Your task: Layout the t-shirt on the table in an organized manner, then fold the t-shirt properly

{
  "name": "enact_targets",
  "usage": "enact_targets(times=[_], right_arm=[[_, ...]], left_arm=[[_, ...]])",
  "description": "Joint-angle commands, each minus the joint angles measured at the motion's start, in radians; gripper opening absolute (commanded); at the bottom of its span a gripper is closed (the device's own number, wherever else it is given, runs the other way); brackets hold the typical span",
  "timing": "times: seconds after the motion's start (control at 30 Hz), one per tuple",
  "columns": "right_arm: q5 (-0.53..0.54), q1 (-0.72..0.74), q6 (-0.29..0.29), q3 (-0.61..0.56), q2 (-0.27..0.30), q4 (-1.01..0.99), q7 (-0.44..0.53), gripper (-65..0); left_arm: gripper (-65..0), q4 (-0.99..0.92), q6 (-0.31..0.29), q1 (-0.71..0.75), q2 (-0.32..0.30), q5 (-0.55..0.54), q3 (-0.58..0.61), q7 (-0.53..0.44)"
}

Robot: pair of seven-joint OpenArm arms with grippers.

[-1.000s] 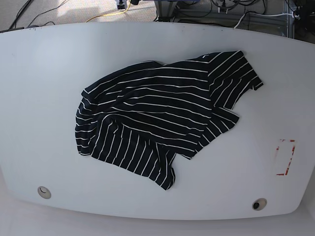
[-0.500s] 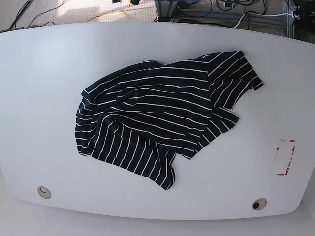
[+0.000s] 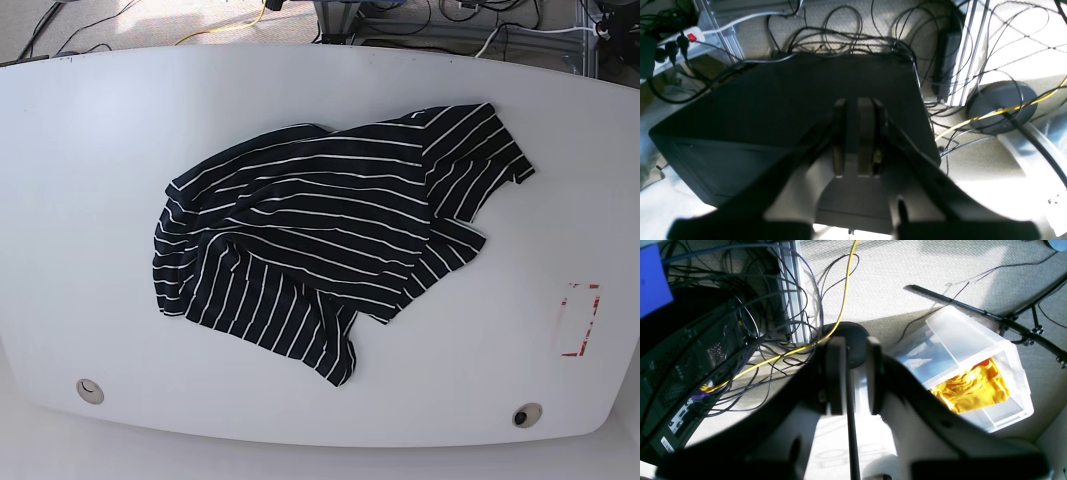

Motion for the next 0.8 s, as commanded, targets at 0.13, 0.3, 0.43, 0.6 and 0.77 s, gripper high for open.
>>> enact_targets(times=[0.13,0.3,0.43,0.6,0.77], right_arm=[[0.002,-0.06,0.006,0.0,0.002,0.11,0.012,-54.4],[0.003,-0.098,0.008,0.0,0.002,0.173,0.007,-54.4],[0.005,-0.123,0.009,0.0,0.004,0.204,0.002,-54.6],[0.008,-0.151,0.008,0.0,0.006,0.24,-0.003,-54.8],[0.016,-0.194,0.01,-0.001,0.018,0.292,-0.013,-54.8]], left_arm=[[-59.4,0.109,0.008,0.082,-0.002,0.0,0.01,0.001],[-59.3,0.157,0.007,0.131,-0.009,-0.002,0.015,0.006],[-59.6,0.196,0.005,0.173,-0.013,-0.003,0.016,0.008],[-59.7,0.258,0.004,0.235,-0.016,-0.004,0.017,0.01],[-60.0,0.387,0.005,0.335,-0.027,0.0,0.024,0.01]])
